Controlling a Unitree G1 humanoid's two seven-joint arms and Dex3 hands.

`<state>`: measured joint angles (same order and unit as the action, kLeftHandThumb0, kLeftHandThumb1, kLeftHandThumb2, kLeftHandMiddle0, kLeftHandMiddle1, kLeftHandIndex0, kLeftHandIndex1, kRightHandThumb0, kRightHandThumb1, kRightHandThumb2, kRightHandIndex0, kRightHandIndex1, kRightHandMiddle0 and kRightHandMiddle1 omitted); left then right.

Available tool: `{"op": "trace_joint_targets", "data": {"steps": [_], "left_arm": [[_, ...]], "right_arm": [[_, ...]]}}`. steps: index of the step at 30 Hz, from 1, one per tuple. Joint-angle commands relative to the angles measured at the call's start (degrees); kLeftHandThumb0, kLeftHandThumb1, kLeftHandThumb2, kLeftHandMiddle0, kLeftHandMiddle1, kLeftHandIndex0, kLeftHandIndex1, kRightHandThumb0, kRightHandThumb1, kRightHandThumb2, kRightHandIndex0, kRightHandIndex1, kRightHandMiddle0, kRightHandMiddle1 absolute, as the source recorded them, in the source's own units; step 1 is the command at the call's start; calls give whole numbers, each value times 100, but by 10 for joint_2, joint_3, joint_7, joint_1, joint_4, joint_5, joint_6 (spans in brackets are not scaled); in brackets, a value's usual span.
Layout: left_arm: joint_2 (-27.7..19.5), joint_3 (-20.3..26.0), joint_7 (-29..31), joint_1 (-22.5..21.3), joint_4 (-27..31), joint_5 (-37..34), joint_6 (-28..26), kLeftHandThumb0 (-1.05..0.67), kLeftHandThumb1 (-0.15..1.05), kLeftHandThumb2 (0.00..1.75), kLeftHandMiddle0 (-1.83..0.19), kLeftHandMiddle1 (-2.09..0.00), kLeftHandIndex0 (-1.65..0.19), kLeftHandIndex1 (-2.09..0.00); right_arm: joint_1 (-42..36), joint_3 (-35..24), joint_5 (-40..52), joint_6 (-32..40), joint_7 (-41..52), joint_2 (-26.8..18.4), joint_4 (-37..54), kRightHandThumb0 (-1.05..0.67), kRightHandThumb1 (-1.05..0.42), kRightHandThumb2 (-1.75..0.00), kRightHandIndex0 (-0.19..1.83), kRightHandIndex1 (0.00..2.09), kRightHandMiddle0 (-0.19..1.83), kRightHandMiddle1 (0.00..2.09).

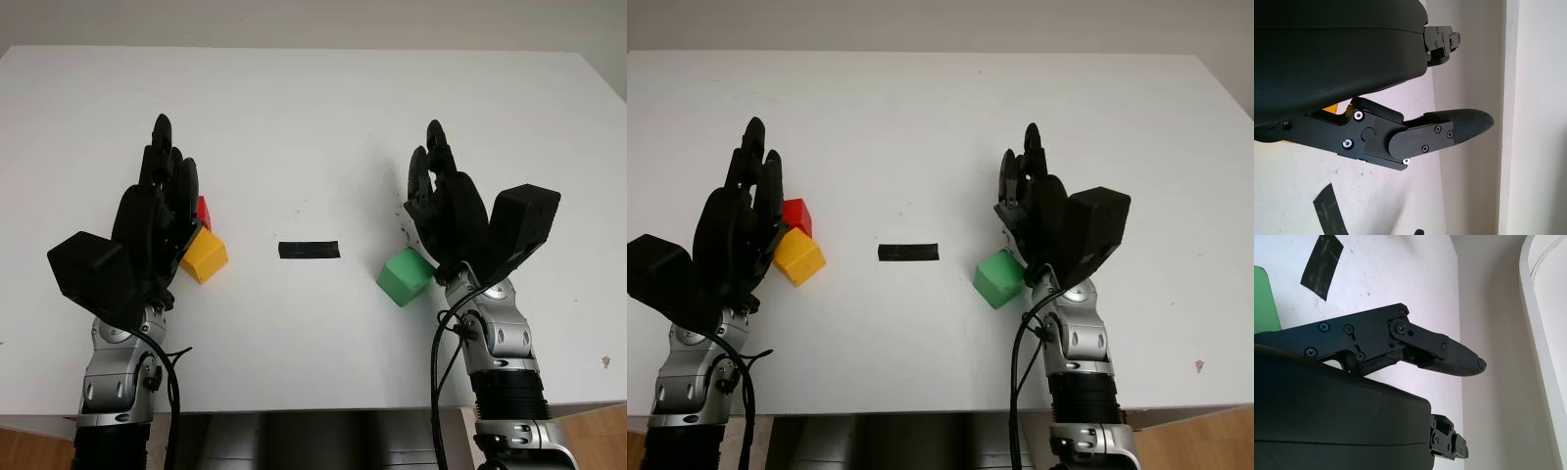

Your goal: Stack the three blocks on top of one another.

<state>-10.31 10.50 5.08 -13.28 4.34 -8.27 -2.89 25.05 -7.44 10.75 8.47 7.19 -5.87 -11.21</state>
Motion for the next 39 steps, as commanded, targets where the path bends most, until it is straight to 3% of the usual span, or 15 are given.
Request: {"op": "trace_joint_targets", "data": {"steps": [1,13,18,21,25,29,33,39], "left_arm": [[-1,-2,-2,5,11,5,-1,-71,105,57,14,-6,10,-6],[-4,-1,4,4,2,3,9,-69,105,59,15,-5,12,-5],[-31,16,26,1,12,-7,4,-71,105,58,15,-5,12,-5],[-57,37,19,-18,17,-1,5,-65,105,44,7,-8,8,-7],[-143,47,13,-54,-5,74,13,-51,105,18,-30,-10,-26,-19],[-233,45,57,-98,-58,111,34,-36,98,7,-49,-13,-47,-28],[-303,20,85,-127,-107,165,84,-31,94,4,-51,-13,-52,-33],[-402,-54,88,-181,-199,301,213,-29,93,5,-39,-4,-35,-38]], "right_arm": [[-1,0,-1,0,2,-4,8,-61,-105,-73,-19,0,-19,0],[8,-4,3,-2,9,-7,-2,-61,-105,-72,-19,0,-19,0],[20,-8,14,-8,40,-20,0,-63,-105,-74,-19,0,-19,0],[35,-11,27,0,74,-41,0,-65,-105,-74,-19,0,-19,0],[55,-15,29,-1,93,-61,-10,-67,-105,-74,-19,0,-19,0],[66,-24,41,6,100,-67,-16,-67,-105,-73,-19,0,-19,0],[70,-33,53,30,97,-68,-10,-68,-105,-73,-19,0,-19,0],[86,-41,67,62,92,-73,-8,-66,-105,-74,-19,0,-19,0]]}}
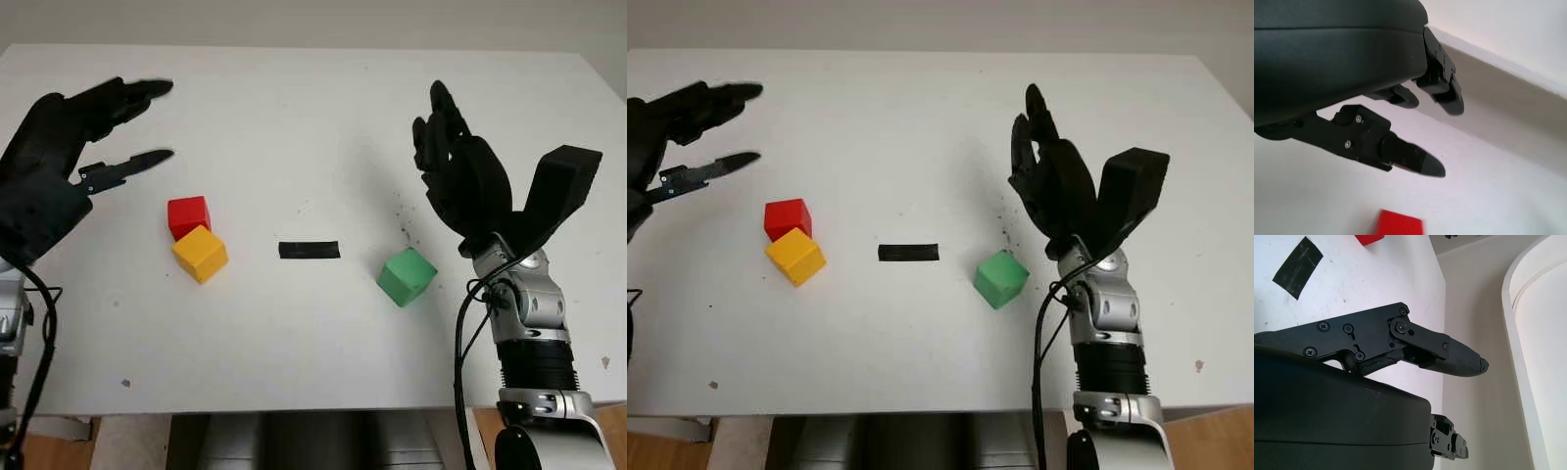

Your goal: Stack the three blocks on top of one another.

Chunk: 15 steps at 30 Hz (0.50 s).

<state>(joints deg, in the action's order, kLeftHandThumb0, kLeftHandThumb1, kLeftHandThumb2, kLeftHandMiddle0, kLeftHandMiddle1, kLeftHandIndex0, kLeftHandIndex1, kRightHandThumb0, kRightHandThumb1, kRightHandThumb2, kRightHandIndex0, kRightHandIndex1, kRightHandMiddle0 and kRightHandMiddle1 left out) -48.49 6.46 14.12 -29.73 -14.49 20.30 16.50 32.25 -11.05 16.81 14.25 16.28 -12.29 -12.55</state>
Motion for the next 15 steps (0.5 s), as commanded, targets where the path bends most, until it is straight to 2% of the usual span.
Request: {"op": "trace_joint_targets", "data": {"steps": [1,2,4,7,10,12,15], "left_arm": [[-28,-21,-5,-23,-21,29,34,-28,93,5,-36,-3,-33,-35],[-39,-31,-14,-30,-30,53,51,-29,93,6,-33,-3,-33,-31],[-76,-71,-48,-53,-47,145,91,-31,94,6,-26,-2,-31,-21],[-103,-109,-93,-79,-70,228,137,-30,91,4,-21,-3,-30,-13],[-132,-160,-167,-114,-95,329,192,-28,89,4,-17,-3,-28,-9],[-144,-190,-224,-136,-107,394,210,-25,89,4,-16,-3,-30,-9],[-161,-239,-302,-175,-125,486,232,-29,88,5,-13,-2,-27,-6]], "right_arm": [[15,-5,7,7,2,-10,6,-66,-105,-74,-19,0,-19,0],[16,-7,9,12,3,-11,7,-66,-105,-74,-19,0,-19,0],[22,-11,15,27,2,-14,9,-66,-105,-73,-19,0,-19,0],[24,-12,17,38,1,-18,12,-67,-105,-72,-19,0,-19,0],[24,-11,17,42,1,-20,14,-67,-105,-73,-19,0,-19,0],[24,-12,18,44,1,-20,15,-67,-105,-73,-19,0,-19,0],[22,-9,15,48,-2,-20,19,-67,-105,-73,-19,0,-19,0]]}}
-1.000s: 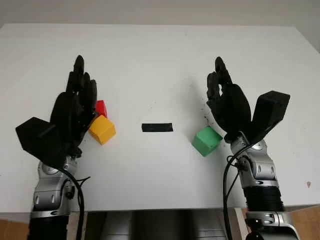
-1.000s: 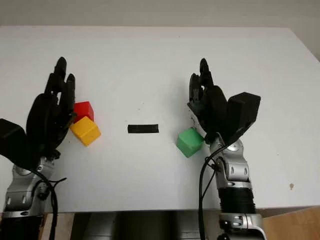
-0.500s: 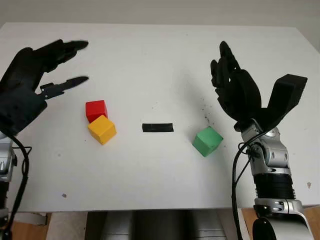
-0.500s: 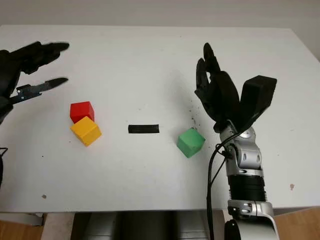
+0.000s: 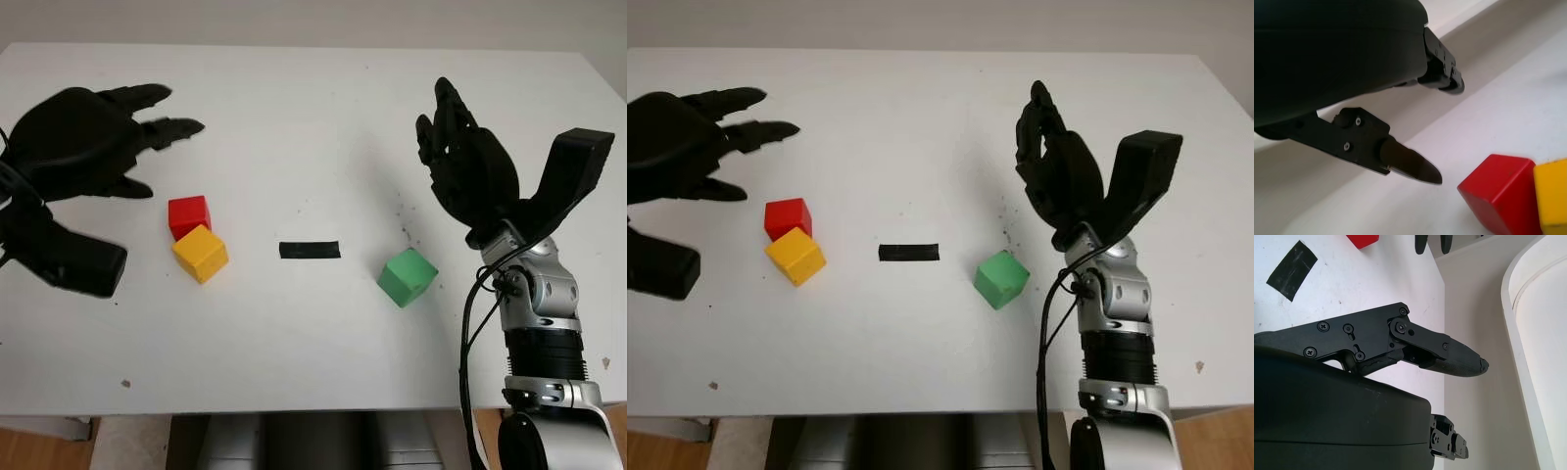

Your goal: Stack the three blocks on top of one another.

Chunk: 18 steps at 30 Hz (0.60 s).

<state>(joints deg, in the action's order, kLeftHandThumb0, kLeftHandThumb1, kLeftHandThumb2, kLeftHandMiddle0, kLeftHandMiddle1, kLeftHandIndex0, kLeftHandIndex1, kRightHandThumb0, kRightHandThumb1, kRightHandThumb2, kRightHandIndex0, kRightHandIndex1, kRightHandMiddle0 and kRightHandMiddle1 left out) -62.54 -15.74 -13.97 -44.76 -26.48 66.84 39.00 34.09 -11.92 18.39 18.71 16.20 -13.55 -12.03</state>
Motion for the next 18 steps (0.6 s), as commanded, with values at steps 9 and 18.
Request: {"op": "trace_joint_targets", "data": {"steps": [9,18], "left_arm": [[-35,-125,-158,-120,-70,162,41,-31,86,5,1,-2,-23,-5],[-31,-155,-179,-142,-96,153,72,-33,85,5,2,-5,-24,-7]], "right_arm": [[-10,10,-9,-14,-8,7,14,-64,-105,-78,-19,0,-19,0],[-12,15,-17,-31,-5,14,1,-65,-105,-77,-19,0,-19,0]]}}
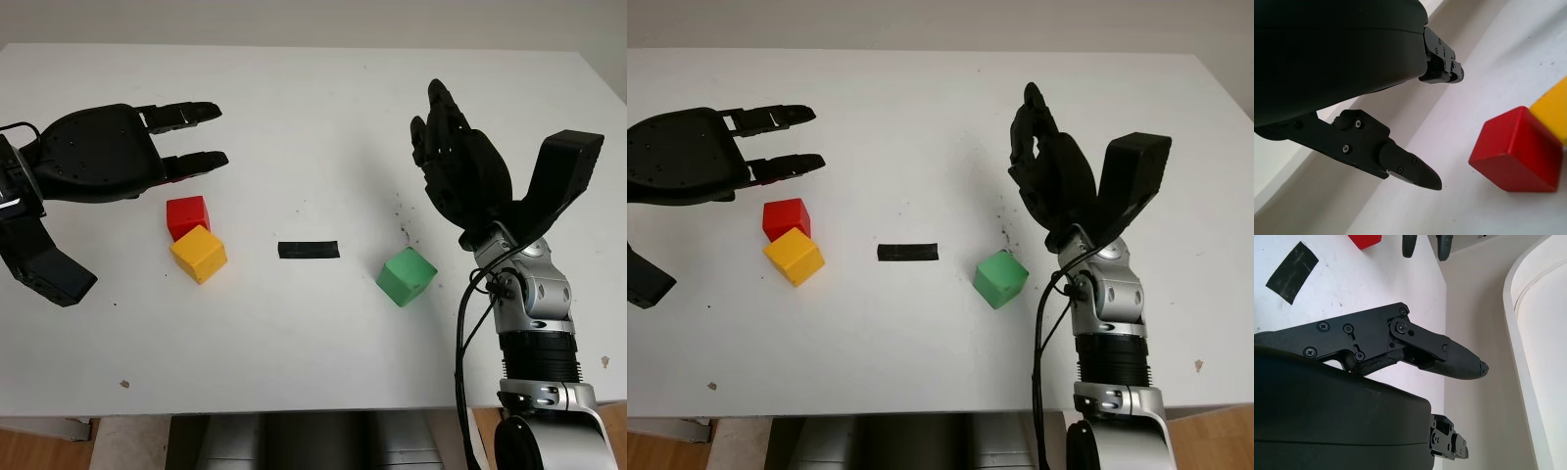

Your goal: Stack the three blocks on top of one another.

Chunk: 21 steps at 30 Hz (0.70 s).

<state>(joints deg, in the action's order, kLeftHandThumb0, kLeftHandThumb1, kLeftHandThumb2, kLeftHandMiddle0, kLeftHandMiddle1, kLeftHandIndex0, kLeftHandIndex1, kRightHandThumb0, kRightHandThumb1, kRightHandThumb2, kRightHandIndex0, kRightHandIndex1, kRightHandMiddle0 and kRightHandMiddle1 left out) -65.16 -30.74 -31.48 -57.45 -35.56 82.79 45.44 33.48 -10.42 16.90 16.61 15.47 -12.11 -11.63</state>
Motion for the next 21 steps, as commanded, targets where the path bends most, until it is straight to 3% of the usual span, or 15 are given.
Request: {"op": "trace_joint_targets", "data": {"steps": [1,6,14,21], "left_arm": [[-2,-5,-3,-17,-11,-15,16,-32,85,5,1,-6,-27,-8],[3,-6,34,-18,-15,-43,45,-27,87,6,2,-5,-32,-10],[10,-4,86,1,5,-76,49,-43,92,7,2,-5,-40,-15],[23,-16,72,7,-2,-65,45,-47,92,6,-2,-7,-46,-20]], "right_arm": [[-6,0,-2,-12,3,-1,-4,-65,-105,-77,-19,0,-19,0],[-8,-2,-2,-14,4,0,-5,-66,-105,-77,-19,0,-19,0],[-10,-3,1,-8,1,0,2,-67,-105,-75,-19,0,-19,0],[-13,-3,-1,-6,0,-3,7,-67,-105,-76,-19,0,-19,0]]}}
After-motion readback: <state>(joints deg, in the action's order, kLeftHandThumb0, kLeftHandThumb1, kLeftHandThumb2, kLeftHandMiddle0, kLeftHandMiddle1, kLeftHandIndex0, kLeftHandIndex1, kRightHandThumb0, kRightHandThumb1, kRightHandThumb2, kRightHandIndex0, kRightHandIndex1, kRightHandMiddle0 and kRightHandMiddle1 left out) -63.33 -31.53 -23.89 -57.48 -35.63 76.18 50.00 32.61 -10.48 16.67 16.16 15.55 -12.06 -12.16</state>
